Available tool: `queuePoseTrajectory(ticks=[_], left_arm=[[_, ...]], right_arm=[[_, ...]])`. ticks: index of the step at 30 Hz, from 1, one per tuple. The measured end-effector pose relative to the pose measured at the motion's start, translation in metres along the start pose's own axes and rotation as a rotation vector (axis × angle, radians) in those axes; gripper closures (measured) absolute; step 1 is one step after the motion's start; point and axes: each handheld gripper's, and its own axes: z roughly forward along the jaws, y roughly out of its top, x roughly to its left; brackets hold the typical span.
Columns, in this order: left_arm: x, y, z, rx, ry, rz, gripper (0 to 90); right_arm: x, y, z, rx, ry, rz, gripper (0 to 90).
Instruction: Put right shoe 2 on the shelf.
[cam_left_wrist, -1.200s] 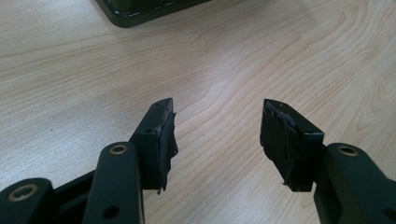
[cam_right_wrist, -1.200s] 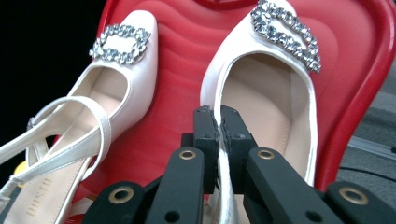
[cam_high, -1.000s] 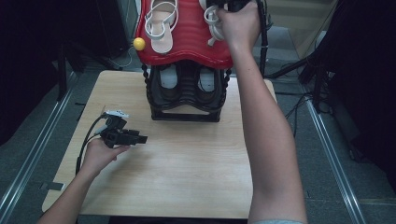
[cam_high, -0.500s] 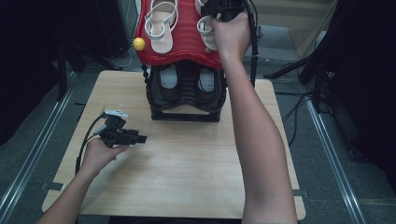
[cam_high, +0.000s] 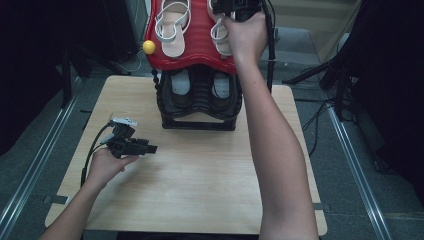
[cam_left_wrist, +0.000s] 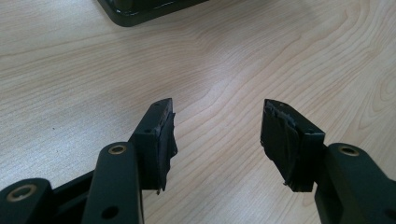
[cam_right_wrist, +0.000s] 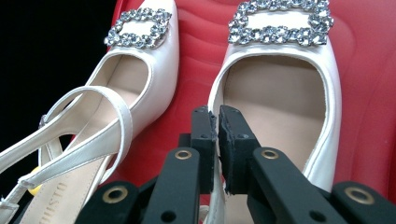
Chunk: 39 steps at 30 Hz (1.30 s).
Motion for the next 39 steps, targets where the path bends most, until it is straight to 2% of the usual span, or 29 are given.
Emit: queuePoseTrajectory(ticks=[5, 8, 16, 23, 30, 39], left_arm=[[0.001, 0.0, 0.0, -0.004, 0.004, -0.002, 45.0], [0.0, 0.0, 0.0, -0.002, 0.003, -0.006, 45.0], [0.0, 0.0, 0.001, 0.0, 0.002, -0.004, 44.8], [0.001, 0.0, 0.0, -0.001, 0.003, -0.004, 44.8], [0.002, 0.0, 0.0, -0.003, 0.002, -0.007, 44.7], [0.001, -0.001, 0.0, 0.0, 0.003, -0.006, 44.8]], right_arm=[[-0.002, 0.001, -0.002, 0.006, 0.006, 0.003, 83.0], [-0.003, 0.002, -0.002, 0.014, 0.011, -0.022, 80.8], [-0.005, 0.009, -0.013, 0.008, 0.011, -0.046, 77.2], [-0.012, 0.009, -0.024, -0.014, 0.017, -0.077, 67.5], [-0.025, 0.002, -0.03, -0.036, 0.026, -0.074, 57.5], [-0.05, -0.011, -0.037, -0.036, 0.007, -0.048, 57.8]])
